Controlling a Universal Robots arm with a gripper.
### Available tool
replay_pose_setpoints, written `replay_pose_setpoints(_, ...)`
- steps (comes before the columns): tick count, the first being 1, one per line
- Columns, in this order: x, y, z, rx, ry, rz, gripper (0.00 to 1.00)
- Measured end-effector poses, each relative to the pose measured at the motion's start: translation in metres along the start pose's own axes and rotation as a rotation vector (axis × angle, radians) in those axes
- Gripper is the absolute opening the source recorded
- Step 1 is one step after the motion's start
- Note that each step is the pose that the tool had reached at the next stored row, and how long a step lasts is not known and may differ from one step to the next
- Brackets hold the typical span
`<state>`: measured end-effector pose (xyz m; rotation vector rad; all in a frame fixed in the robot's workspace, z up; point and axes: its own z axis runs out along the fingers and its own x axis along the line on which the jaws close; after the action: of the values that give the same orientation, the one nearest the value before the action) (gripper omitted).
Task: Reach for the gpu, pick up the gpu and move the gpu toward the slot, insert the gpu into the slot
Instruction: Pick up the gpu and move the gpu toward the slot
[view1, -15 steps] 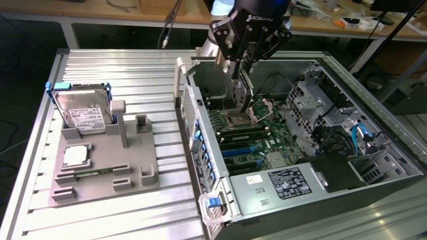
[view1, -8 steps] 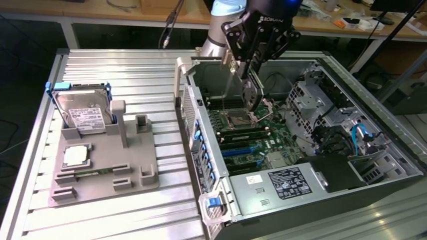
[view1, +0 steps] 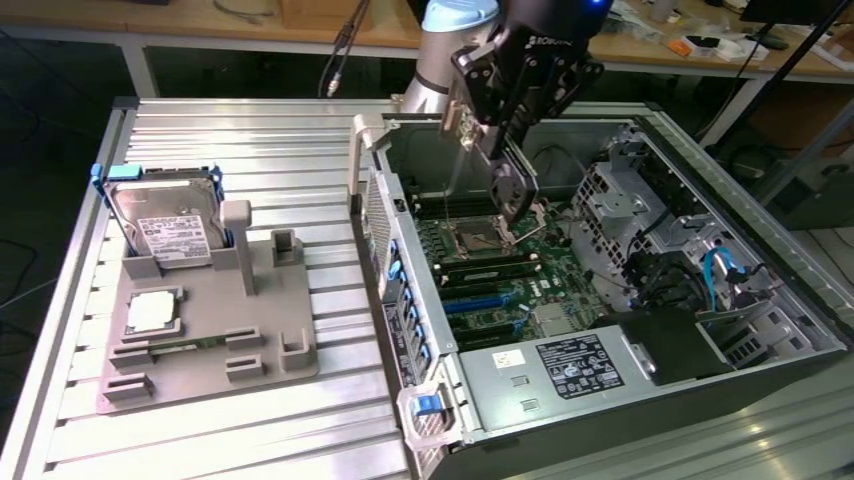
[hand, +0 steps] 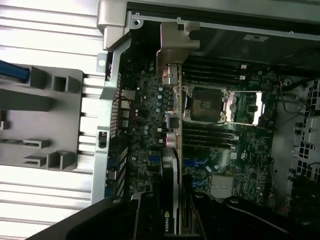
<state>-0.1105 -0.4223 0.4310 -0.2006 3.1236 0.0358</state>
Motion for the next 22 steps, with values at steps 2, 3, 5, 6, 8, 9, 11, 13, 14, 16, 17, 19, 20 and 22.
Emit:
replay_pose_setpoints(2, -0.002, -0.0003, 0.0005, -0.0002, 0.0007, -0.026, 0.27)
replay_pose_setpoints(3, -0.003, -0.0004, 0.0008, -0.0003, 0.0009, -0.036, 0.27)
replay_pose_setpoints(5, -0.008, -0.0011, 0.0013, -0.0005, 0.0011, -0.042, 0.27)
replay_pose_setpoints(6, -0.01, -0.0013, 0.0015, -0.0004, 0.0009, -0.039, 0.27)
replay_pose_setpoints(8, -0.012, -0.0016, 0.0023, -0.0004, 0.0006, -0.026, 0.27)
replay_pose_setpoints(9, -0.013, -0.0017, 0.0026, -0.0003, 0.0004, -0.018, 0.27)
replay_pose_setpoints(11, -0.014, -0.0018, 0.0032, 0.0, 0.0001, -0.001, 0.27)
replay_pose_setpoints(13, -0.016, -0.0019, 0.0041, 0.0002, -0.0003, 0.017, 0.27)
replay_pose_setpoints(14, -0.017, -0.002, 0.0045, 0.0004, -0.0004, 0.024, 0.27)
replay_pose_setpoints(16, -0.02, -0.0023, 0.0053, 0.0005, -0.0007, 0.037, 0.27)
replay_pose_setpoints(17, -0.021, -0.0024, 0.0056, 0.0005, -0.0009, 0.042, 0.27)
replay_pose_setpoints(19, -0.023, -0.0028, 0.0063, 0.0007, -0.0012, 0.054, 0.27)
replay_pose_setpoints(20, -0.024, -0.0029, 0.0065, 0.0008, -0.0013, 0.06, 0.27)
replay_pose_setpoints(22, -0.027, -0.0032, 0.0071, 0.0009, -0.0015, 0.072, 0.27)
